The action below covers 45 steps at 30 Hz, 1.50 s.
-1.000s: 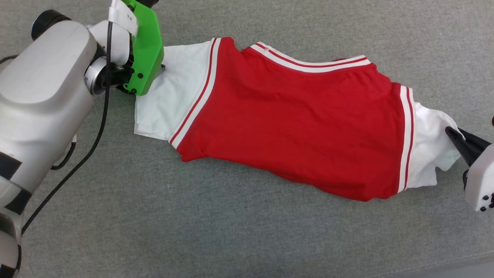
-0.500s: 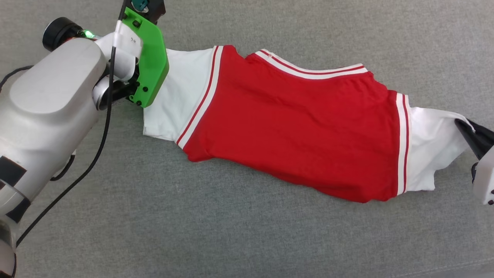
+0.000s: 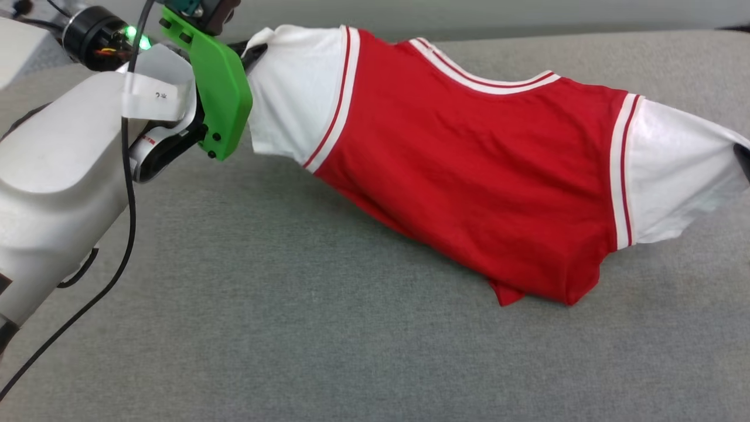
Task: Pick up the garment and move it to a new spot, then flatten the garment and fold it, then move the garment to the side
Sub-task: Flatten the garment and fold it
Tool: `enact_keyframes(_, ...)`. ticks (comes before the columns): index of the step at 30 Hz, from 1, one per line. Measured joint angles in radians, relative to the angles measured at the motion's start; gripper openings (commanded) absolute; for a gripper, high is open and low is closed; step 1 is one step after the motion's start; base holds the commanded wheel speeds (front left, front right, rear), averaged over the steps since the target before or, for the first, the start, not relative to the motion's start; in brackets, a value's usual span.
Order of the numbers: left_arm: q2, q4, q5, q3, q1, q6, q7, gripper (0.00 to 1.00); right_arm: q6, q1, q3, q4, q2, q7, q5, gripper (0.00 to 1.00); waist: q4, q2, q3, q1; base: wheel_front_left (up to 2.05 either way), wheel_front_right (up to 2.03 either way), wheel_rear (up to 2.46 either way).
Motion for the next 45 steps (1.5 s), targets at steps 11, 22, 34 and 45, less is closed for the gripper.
enact_keyframes(11, -0.002, -0.068, 0.024, 0.085, -0.118, 0.056, -0.070, 0.00, 0.000, -0.339, 0.059, 0.062, -0.024, 0.001, -0.013, 0.00, 0.064, 0.0000, -0.021, 0.0000, 0.00, 0.00, 0.00)
enact_keyframes(22, -0.109, 0.134, 0.124, 0.174, -0.444, 0.065, -0.197, 0.00, 0.000, -0.958, 0.211, 0.382, 0.010, -0.058, -0.122, 0.00, 0.067, 0.0000, 0.136, 0.0000, 0.00, 0.00, 0.00)
enact_keyframes(34, -0.165, 0.326, 0.165, 0.232, -0.678, 0.036, -0.361, 0.00, 0.000, -1.452, 0.319, 0.709, 0.078, -0.194, -0.219, 0.00, 0.054, 0.0000, 0.275, 0.0001, 0.00, 0.00, 0.00)
enact_keyframes(45, -0.194, 0.456, 0.163, 0.225, -0.692, 0.003, -0.412, 0.00, 0.000, -1.549, 0.420, 0.902, 0.130, -0.291, -0.195, 0.00, 0.056, 0.0000, 0.312, 0.0001, 0.00, 0.00, 0.00)
